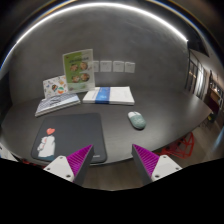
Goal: Arrange mouse
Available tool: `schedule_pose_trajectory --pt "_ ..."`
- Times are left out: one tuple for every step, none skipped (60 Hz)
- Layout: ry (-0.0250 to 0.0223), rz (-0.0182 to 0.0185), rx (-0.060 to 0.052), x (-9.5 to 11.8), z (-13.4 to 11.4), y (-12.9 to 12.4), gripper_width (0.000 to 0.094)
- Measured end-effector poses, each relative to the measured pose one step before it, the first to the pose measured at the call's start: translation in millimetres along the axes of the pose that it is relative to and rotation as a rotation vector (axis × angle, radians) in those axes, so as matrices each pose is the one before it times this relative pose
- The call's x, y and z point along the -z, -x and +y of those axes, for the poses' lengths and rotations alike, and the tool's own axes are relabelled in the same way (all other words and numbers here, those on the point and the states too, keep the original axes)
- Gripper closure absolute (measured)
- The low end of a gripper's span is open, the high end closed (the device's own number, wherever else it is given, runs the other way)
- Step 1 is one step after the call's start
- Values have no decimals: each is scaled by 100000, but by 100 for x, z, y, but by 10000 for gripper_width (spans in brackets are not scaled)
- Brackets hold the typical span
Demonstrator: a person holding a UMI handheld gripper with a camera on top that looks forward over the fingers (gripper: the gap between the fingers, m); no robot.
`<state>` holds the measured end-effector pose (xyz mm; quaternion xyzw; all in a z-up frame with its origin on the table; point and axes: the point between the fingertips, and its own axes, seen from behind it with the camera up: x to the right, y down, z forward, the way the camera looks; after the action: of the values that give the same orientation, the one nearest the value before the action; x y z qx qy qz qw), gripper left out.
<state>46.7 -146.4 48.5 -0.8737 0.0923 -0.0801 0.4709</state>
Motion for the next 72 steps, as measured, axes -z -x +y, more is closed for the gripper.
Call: schedule_pose_trajectory --pt "-190 1073 -352 -162 -181 -364 113" --pt "-368 599 -184 -263 -41 -456 115" --pt "2 367 -132 -263 37 -631 115" --pt "255 209 -121 -294 48 -745 116" --pt "353 286 -126 -305 71 -697 117" --pt "48 -264 -144 478 54 2515 117" --pt "40 639 -50 -357 266 -362 118" --pt "-368 542 43 -443 120 -372 119" --pt "-209 114 246 -330 18 -101 124" --pt "26 -30 435 -280 106 -41 130" --pt "71 44 491 -283 136 -98 132" --pt "28 199 465 -350 63 -84 134" --pt "30 149 465 -337 34 -52 133" --pt "-52 95 367 -382 36 -34 131" --pt "35 57 376 -364 40 43 129" --pt "136 21 313 -420 82 -15 130" --pt "-22 -168 235 -479 157 10 129" --pt "343 -105 192 -486 29 95 128" --pt "436 -132 178 -510 131 124 128" --pt "378 -74 6 -480 134 180 129" --pt "303 -54 -222 -489 76 170 127" --pt "314 -90 -555 -532 -149 316 127" --pt "-251 -618 -734 -444 -166 350 126" --pt "-442 -1009 -779 -355 -270 341 128" --pt "-498 -1264 -766 -375 -117 367 132" --pt "-93 -1321 -652 -98 -96 -148 133" --pt "163 -1231 -504 -363 31 241 134" --pt "481 -844 -282 -321 60 186 135" --pt "650 -541 -7 -297 136 107 137" --pt "1023 -477 504 -208 216 99 117" --pt "-1611 -1366 -631 -230 -520 396 128" --pt "-450 -596 -171 -151 -160 139 133" --pt "-19 134 100 -174 -116 -15 130" --pt "598 -198 551 -126 -2 91 132" --pt "-705 -650 67 -281 -219 157 127" --pt "-82 -63 260 -317 -124 57 129" --pt "727 -63 634 -164 -179 109 128" --pt "-296 -468 358 -317 -298 230 127" --pt "-179 -515 394 -268 -220 226 128" --pt "13 -756 545 -285 -177 267 129" --pt "-194 -991 201 -250 -217 239 131" --pt "-190 -1018 -115 -281 -159 315 132" --pt "-183 -976 -134 -228 -7 72 135" --pt "-179 -592 -413 -192 -132 104 134" --pt "-484 -190 -370 -99 -190 -2 140" --pt "51 64 3 -92 -80 -16 143" --pt "-249 181 -260 -85 -190 105 145" --pt "-717 378 -437 -169 -21 -87 173" --pt "-309 713 -540 -74 -65 -237 201" --pt "-862 233 -733 -134 42 -128 261" --pt "-1006 913 -469 -65 -43 -181 321" --pt "-644 623 -137 -33 117 -172 381" --pt "-160 -312 108 64 202 71 380" --pt "-939 -310 -384 84 -163 109 380" --pt "-155 -488 -1146 -86 336 103 421" --pt "-103 -159 -1392 76 89 67 430" --pt "-651 -436 -1189 -36 117 40 443" --pt "259 -96 -73 -684 424 523 451" --pt "-181 -193 625 212 85 -59 468" --pt "66 -89 1022 -197 -101 174 472" --pt "49 -284 1078 -1 -24 24 481" --pt "149 -306 846 44 2 1 490" --pt "237 -192 624 106 7 -10 493" --pt "693 11 484 165 106 -76 497" --pt "923 461 544 221 168 -144 502" --pt "996 1246 1006 928 817 1227 502" --pt "12 1651 1345 141 -454 -1571 502" --pt "-552 1654 1262 106 -40 -183 502" --pt "-1227 1185 918 711 -291 -57 503" --pt "-1567 582 569 846 -456 57 503" --pt "-1889 30 233 926 -579 217 502" --pt "-2071 -207 -200 952 -692 293 502"
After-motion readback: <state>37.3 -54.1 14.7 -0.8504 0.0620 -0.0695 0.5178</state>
